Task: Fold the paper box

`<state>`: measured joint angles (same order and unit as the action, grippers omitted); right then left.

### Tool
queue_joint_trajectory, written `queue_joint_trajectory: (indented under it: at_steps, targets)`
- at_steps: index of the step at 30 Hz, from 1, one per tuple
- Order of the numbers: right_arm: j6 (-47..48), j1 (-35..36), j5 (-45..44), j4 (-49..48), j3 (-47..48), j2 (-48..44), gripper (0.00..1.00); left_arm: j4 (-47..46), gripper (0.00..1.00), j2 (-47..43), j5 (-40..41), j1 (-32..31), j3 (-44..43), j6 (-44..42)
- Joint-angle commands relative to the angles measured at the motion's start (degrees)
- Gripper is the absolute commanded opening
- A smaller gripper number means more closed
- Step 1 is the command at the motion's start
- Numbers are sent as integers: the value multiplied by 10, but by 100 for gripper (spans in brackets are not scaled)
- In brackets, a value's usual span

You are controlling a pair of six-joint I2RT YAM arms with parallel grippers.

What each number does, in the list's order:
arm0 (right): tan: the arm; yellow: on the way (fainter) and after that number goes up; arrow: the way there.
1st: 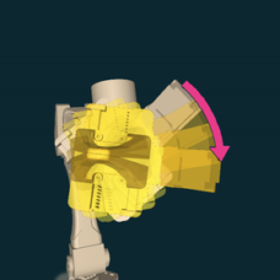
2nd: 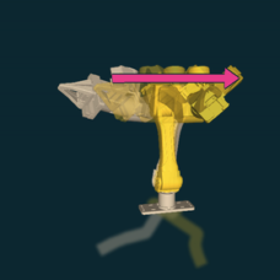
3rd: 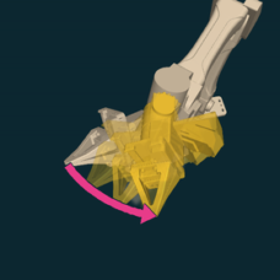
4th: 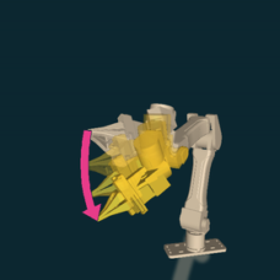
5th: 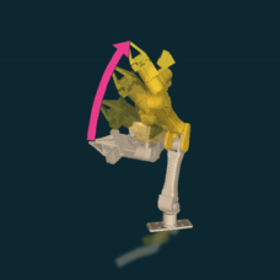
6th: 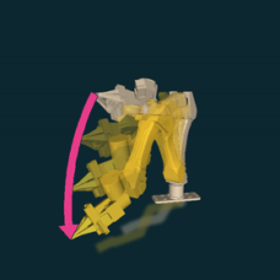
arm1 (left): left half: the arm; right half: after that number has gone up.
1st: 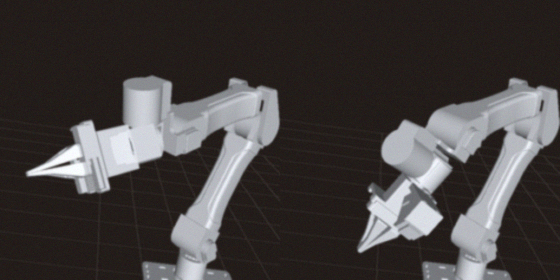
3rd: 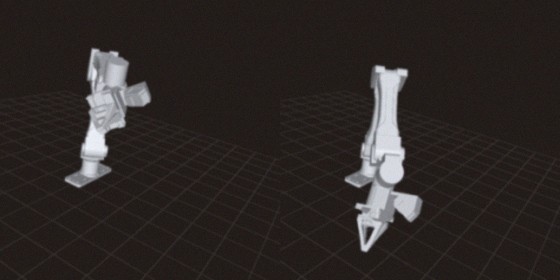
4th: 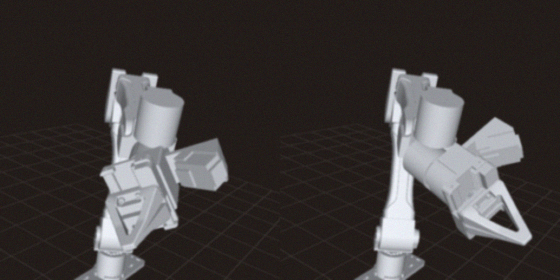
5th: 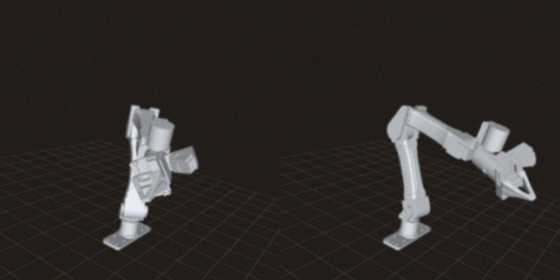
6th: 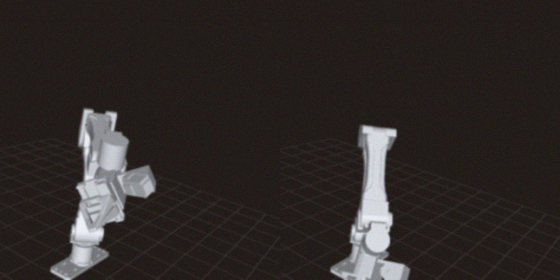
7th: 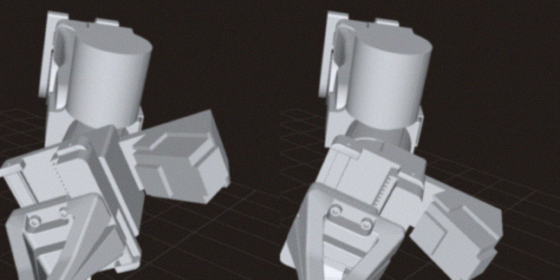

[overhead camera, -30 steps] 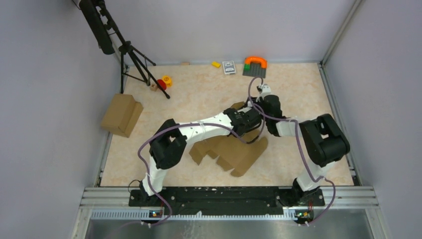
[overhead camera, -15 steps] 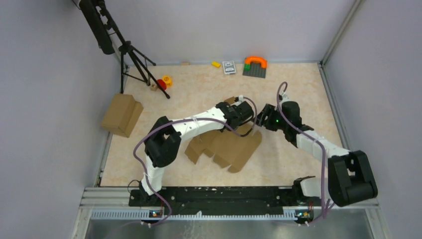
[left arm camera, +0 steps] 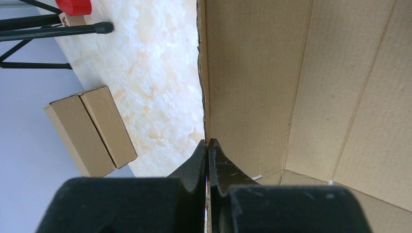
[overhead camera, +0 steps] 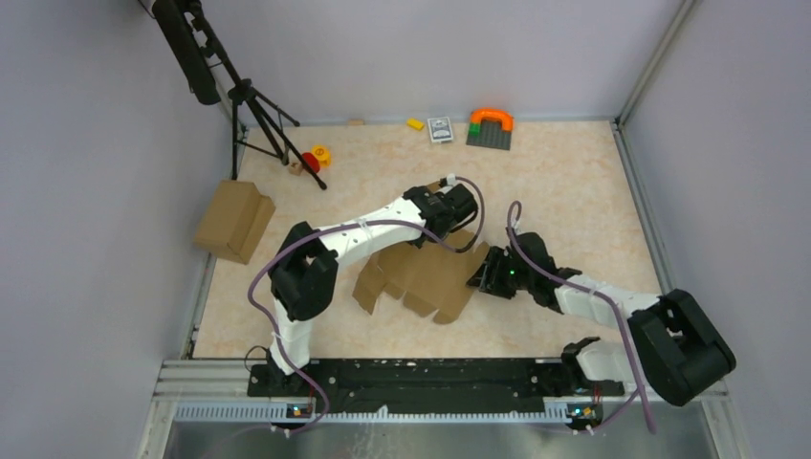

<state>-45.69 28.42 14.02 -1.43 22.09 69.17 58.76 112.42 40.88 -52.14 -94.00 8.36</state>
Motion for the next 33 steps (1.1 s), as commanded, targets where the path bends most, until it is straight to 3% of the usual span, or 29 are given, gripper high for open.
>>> queue_joint_trajectory:
  at_steps: [1,4,6,13,22,29,33]
  targets:
    - [-25,29,-20,-66,18,59,38,22,0,-18,-19,-2,-31,24]
    - [-28,38,-10,-96,23,105,21,24,0,-20,-51,-4,-41,29]
    - [-31,39,-5,-114,21,118,16,21,0,-23,-79,-5,-44,30]
    - [-22,41,0,-126,18,124,15,12,0,-15,-100,-5,-39,28]
    - [10,41,17,-114,24,110,22,11,0,6,-106,-13,-29,33]
    - [52,40,-18,-55,46,48,43,18,0,13,-80,-21,-17,39]
    - [80,38,-37,-5,71,22,46,25,0,17,-65,-25,-17,44]
